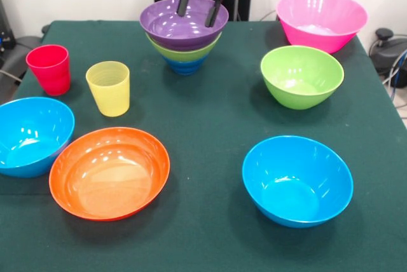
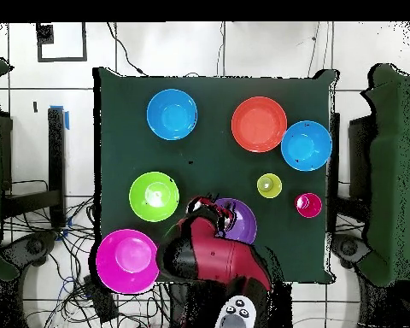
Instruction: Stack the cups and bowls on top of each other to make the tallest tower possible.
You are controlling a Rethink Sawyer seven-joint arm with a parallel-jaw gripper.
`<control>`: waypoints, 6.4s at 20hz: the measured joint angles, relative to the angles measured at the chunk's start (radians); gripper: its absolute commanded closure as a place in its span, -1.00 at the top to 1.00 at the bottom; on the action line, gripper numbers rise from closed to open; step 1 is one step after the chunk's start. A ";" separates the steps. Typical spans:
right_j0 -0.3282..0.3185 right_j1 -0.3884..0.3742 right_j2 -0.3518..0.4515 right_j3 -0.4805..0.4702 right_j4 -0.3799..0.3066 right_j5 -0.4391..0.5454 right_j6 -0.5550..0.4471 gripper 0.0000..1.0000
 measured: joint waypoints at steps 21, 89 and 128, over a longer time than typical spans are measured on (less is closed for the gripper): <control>-0.412 -0.126 0.383 0.023 -0.034 0.447 0.000 1.00; -0.295 0.205 0.450 -0.393 -0.050 0.439 0.000 1.00; -0.441 0.240 0.654 -0.349 -0.006 0.131 0.000 1.00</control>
